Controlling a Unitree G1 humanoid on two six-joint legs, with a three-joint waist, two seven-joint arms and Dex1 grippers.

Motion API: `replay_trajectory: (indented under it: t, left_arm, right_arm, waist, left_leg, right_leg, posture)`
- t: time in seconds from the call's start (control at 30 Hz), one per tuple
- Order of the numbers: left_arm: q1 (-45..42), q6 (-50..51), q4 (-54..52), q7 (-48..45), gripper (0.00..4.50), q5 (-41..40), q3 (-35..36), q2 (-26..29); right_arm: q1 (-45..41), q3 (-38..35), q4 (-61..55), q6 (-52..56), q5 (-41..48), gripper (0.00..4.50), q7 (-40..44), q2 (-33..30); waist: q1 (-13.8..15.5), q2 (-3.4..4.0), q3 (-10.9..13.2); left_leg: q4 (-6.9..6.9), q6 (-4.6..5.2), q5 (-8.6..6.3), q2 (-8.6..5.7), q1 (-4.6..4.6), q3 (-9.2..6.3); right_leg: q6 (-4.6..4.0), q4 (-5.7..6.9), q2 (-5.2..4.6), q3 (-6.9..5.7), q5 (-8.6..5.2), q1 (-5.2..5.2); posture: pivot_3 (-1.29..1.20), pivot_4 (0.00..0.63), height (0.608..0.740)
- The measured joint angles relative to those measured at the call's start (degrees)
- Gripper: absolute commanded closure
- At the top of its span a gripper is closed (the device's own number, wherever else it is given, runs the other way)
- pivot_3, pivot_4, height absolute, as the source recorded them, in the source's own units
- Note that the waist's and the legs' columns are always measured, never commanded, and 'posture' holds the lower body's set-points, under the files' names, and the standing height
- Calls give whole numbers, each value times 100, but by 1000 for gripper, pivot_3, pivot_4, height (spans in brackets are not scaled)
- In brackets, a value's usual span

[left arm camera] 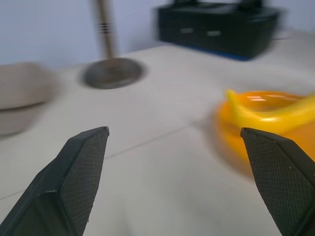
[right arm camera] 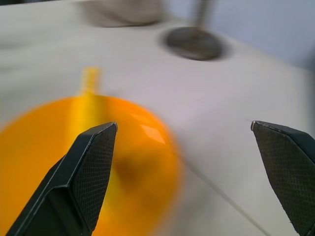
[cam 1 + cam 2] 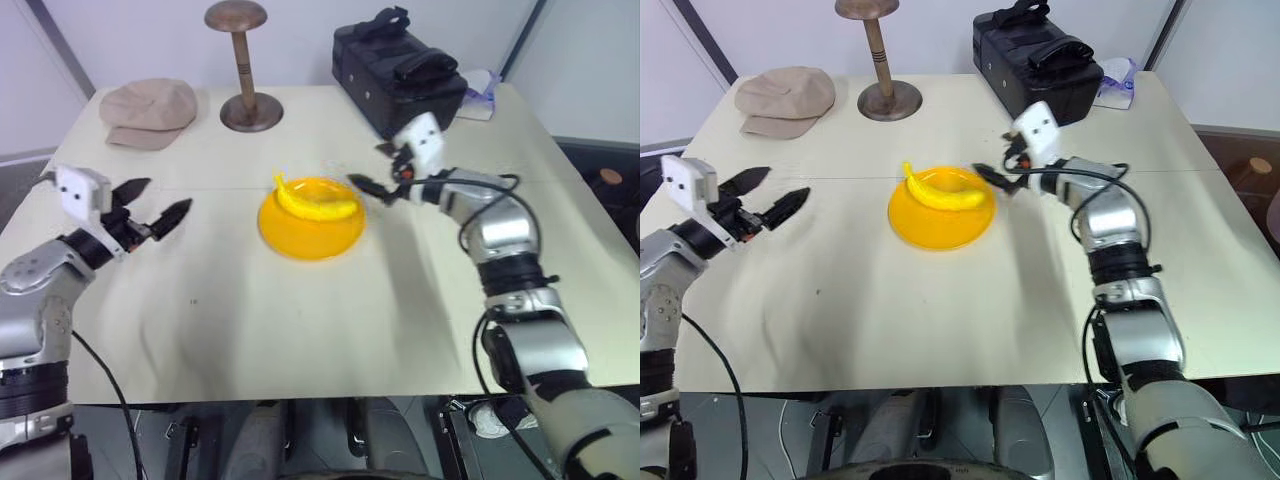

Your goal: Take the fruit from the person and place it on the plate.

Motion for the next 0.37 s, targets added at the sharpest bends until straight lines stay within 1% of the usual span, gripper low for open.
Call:
replay_trajectory:
  t: [0.17,0.3,0.37]
  left_arm:
    - [440,-125,-124,398,0,86,163,-331]
    - [732,-54,-452,651,0,16,299,-554]
    - [820,-14,-602,749,0,-44,350,-569]
  right_arm:
    - [789,-828,-678,203,373,49,-482,-98]
    - [1281,-1195,-1089,198,579,49,-818,-59]
    - [1456,-1280,-1243,192,668,49,-965,20]
  waist:
    - [-15,0,0]
    - [-7,0,0]
    - [-9,0,0]
  left_leg:
    - [-3,0,0,2,0,1]
    - [-1,0,0,2,0,1]
    - [0,1,0,2,1,1]
  right_leg:
    - [0,1,-1,2,0,-1]
    - [0,1,-2,2,0,1]
    - [0,2,-2,2,0,2]
  posture:
    - [0,150,740]
    - [0,150,740]
    - [0,150,740]
